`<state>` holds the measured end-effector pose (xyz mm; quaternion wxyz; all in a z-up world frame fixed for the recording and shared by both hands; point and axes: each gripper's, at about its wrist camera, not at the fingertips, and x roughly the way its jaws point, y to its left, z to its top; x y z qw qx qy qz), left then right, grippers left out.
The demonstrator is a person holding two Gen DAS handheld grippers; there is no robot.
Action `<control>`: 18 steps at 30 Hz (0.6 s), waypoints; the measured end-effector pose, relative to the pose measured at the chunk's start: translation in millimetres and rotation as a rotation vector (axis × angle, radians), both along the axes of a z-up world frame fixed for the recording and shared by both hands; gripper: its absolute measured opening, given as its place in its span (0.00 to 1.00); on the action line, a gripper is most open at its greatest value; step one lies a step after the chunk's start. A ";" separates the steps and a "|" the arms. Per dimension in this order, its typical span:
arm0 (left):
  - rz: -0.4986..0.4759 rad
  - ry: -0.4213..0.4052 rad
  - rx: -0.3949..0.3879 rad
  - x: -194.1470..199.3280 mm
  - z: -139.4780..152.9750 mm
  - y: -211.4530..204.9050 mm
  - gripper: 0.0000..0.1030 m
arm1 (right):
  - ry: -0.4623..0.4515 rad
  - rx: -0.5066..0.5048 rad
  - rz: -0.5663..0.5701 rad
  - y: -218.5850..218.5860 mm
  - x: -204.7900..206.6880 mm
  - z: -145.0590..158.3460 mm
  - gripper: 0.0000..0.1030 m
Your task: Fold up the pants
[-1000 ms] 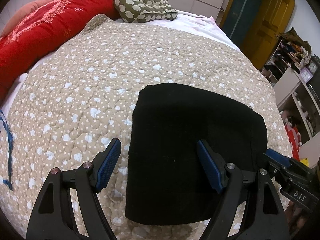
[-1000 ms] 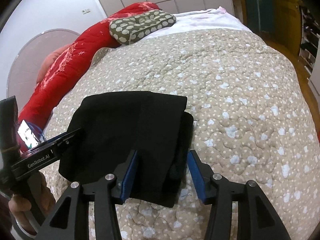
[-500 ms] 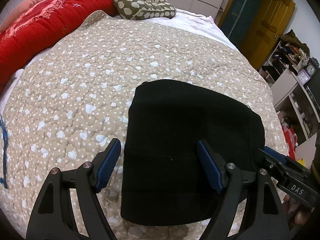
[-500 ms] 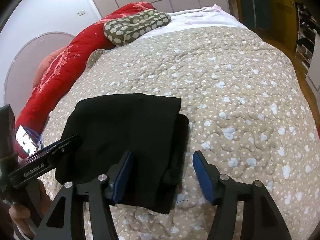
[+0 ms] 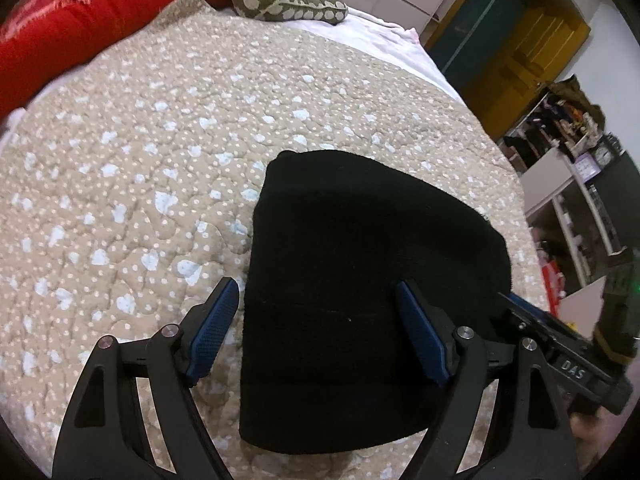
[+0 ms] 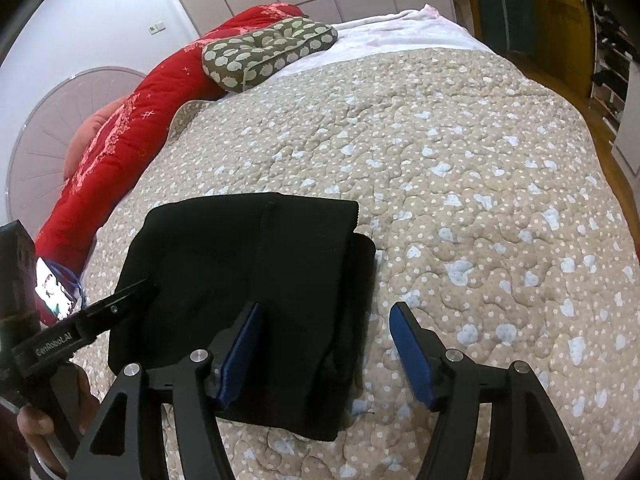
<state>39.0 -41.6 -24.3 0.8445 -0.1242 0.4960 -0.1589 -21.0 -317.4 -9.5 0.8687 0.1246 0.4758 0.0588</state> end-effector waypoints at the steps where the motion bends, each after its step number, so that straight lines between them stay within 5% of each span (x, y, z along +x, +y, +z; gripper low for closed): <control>1: -0.004 0.004 -0.017 0.9 -1.8 2.1 0.79 | 0.002 0.007 0.000 -1.2 1.0 -1.2 0.65; 9: 0.000 0.033 -0.107 6.7 -14.2 1.9 0.89 | 0.027 0.153 -0.042 -16.9 9.3 -18.2 0.76; 18: -0.006 0.013 -0.089 9.6 -20.2 -15.0 0.99 | -0.011 0.182 0.001 -4.9 19.6 -27.9 0.86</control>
